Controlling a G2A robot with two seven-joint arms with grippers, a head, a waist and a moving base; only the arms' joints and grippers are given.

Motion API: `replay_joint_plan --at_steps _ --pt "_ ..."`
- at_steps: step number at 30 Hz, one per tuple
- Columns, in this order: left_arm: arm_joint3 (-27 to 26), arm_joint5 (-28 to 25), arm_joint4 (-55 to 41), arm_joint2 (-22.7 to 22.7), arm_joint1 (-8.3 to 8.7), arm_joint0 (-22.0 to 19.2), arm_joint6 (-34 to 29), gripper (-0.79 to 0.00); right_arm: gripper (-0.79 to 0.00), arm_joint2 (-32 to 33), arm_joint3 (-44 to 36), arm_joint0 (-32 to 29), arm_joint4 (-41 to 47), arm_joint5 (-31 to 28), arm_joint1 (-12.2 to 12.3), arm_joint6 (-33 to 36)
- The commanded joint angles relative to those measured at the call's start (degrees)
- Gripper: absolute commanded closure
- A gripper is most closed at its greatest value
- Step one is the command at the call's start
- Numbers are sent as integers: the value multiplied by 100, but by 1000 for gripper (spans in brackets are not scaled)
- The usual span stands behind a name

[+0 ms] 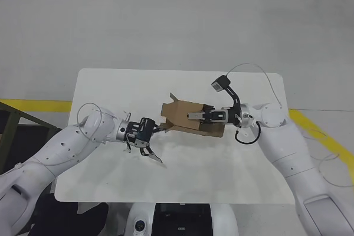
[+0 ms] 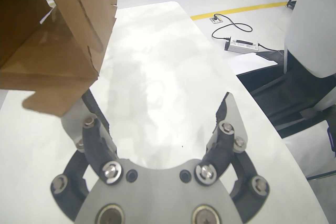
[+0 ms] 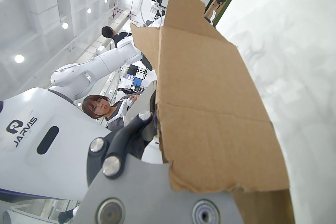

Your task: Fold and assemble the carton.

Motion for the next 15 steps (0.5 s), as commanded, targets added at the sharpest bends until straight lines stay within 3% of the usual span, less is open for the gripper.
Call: replay_joint_plan --at_steps 1,15 --pt "-34 23 10 39 9 -15 23 -785 0 -18 2 4 2 -7 -4 -7" --pt "-147 187 18 155 136 -121 187 -785 0 -194 -30 82 -167 50 -20 50"
